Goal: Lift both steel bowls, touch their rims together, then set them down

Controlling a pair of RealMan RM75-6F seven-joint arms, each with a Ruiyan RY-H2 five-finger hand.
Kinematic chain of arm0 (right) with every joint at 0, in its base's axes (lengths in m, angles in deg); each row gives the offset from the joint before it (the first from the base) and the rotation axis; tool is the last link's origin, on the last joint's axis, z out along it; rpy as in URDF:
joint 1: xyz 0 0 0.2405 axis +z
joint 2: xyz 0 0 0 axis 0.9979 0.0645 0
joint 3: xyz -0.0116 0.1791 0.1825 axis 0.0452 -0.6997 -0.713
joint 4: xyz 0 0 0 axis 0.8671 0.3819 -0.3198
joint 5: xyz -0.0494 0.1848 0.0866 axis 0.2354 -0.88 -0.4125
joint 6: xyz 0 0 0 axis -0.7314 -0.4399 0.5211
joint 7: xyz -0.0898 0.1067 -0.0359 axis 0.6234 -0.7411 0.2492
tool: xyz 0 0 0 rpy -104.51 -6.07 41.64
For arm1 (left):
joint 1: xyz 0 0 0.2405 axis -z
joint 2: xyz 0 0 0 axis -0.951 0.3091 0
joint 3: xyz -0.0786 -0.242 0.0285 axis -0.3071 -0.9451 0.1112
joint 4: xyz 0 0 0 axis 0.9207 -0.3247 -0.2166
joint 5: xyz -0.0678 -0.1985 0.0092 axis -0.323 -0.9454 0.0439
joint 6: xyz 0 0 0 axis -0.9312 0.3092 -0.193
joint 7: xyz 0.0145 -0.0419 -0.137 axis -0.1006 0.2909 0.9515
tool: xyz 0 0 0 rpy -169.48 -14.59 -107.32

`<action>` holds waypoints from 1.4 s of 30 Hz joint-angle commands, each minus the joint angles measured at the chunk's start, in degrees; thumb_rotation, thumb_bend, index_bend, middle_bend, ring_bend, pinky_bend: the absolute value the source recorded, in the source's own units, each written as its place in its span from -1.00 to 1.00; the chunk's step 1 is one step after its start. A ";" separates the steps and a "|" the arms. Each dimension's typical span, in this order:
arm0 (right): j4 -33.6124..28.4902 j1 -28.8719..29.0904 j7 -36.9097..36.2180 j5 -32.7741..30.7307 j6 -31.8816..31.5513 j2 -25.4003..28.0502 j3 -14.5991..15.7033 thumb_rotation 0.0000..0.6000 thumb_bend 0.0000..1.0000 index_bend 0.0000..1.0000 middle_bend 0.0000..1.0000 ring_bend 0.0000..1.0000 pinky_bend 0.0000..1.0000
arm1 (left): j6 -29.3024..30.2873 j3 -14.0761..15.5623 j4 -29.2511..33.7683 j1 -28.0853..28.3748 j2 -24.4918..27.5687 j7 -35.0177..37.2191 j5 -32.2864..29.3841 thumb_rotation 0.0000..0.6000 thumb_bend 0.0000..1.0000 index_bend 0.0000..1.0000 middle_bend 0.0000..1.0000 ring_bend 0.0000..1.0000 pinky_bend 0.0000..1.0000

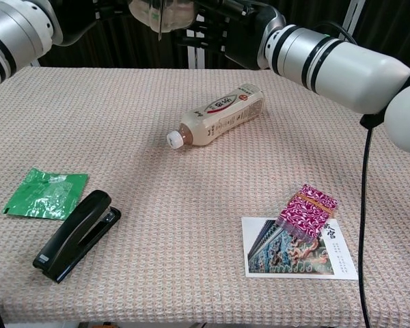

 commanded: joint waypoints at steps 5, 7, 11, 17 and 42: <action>0.69 -0.25 0.47 -0.54 -0.52 -0.18 0.02 1.00 -0.60 0.45 0.13 -0.10 -0.30 | 1.10 -0.27 -0.43 -0.31 -0.05 -0.76 -0.38 1.00 -0.85 0.13 0.12 -0.12 0.26; 0.51 -1.26 0.28 -0.96 -1.13 0.61 0.07 1.00 -0.60 0.45 0.13 -0.10 -0.30 | 1.45 -0.47 -0.41 -0.96 0.59 -0.06 -0.64 1.00 -0.85 0.13 0.12 -0.12 0.26; -0.05 -1.99 0.46 -1.35 -1.17 1.57 0.15 1.00 -0.59 0.45 0.13 -0.10 -0.30 | 1.60 -0.66 -0.26 -1.40 1.19 0.84 -0.61 1.00 -0.85 0.13 0.12 -0.12 0.26; -0.46 0.10 1.14 -0.52 0.17 0.28 0.15 1.00 -0.59 0.45 0.13 -0.10 -0.30 | 0.34 -0.24 -0.22 0.23 0.01 0.06 0.00 1.00 -0.85 0.13 0.12 -0.12 0.26; -0.38 -0.85 0.14 -0.23 -0.91 1.03 0.87 1.00 -0.59 0.45 0.13 -0.10 -0.30 | -1.02 0.13 0.10 0.60 1.21 0.03 -0.33 1.00 -0.82 0.14 0.13 -0.12 0.26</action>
